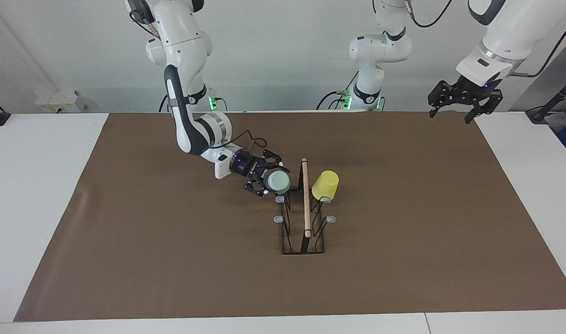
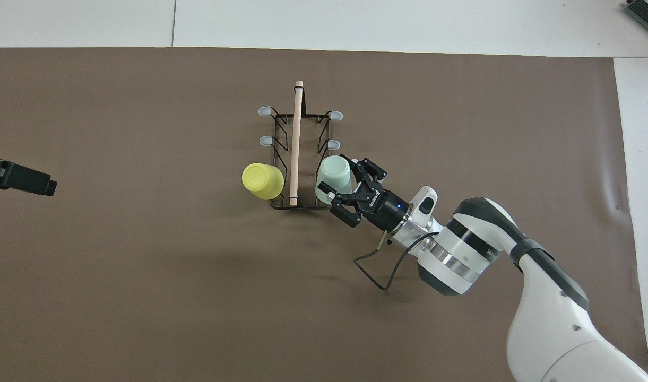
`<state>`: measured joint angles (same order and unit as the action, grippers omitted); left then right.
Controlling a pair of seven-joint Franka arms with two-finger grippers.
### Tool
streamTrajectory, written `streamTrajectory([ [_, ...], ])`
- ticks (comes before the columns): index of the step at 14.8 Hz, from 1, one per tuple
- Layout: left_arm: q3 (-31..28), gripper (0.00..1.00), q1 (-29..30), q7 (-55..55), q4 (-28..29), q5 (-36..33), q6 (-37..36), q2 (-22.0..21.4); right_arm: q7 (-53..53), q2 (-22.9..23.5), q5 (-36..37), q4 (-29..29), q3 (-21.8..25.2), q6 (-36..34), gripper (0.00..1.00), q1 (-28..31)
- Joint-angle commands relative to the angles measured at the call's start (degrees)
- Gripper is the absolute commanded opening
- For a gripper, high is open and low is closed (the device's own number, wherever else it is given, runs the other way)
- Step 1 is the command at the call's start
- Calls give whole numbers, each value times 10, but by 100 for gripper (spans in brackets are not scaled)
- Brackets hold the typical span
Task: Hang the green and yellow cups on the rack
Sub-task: 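Open the right gripper and pull it back from the green cup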
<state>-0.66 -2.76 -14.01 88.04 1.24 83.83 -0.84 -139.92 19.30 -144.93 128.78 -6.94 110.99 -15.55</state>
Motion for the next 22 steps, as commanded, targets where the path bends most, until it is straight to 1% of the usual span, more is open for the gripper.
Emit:
streamTrajectory([
  [1,11,100,-2,26,24,-8,-1,-16,-13,-5,2,-5,-2,-6,100,5],
  [2,12,100,-6,27,23,-11,4,-16,-13,-9,4,-5,-2,-2,100,6],
  [4,13,100,-7,28,25,-11,9,-16,-11,-34,9,-4,1,13,100,8],
  [5,13,100,-7,28,26,-11,7,-17,-11,-54,24,-4,1,42,100,17],
  [7,13,100,-8,25,25,-11,9,-17,2,-110,102,-5,1,136,100,46],
  [8,13,100,-8,24,26,-11,5,-17,19,-130,158,-6,1,167,100,64],
  [10,13,100,-8,27,36,-11,5,-26,50,-145,311,-8,3,172,100,120],
  [12,13,100,-8,42,41,-11,14,-29,54,-145,484,-21,3,171,100,192],
  [13,13,100,-7,67,41,-11,20,-29,54,-141,570,-30,1,168,100,227],
  [15,14,100,-8,100,41,-11,36,-27,56,-134,711,-49,3,153,100,279],
  [16,13,100,-8,107,42,-11,73,-24,56,-128,776,-55,3,154,100,301],
  [17,13,100,-10,107,42,-11,91,-23,59,-124,840,-64,3,157,100,320],
  [20,13,100,-10,107,42,-11,78,-22,80,-113,996,-103,4,163,100,362],
  [22,13,100,-10,107,42,-11,67,-24,131,-116,1110,-128,5,192,100,374],
])
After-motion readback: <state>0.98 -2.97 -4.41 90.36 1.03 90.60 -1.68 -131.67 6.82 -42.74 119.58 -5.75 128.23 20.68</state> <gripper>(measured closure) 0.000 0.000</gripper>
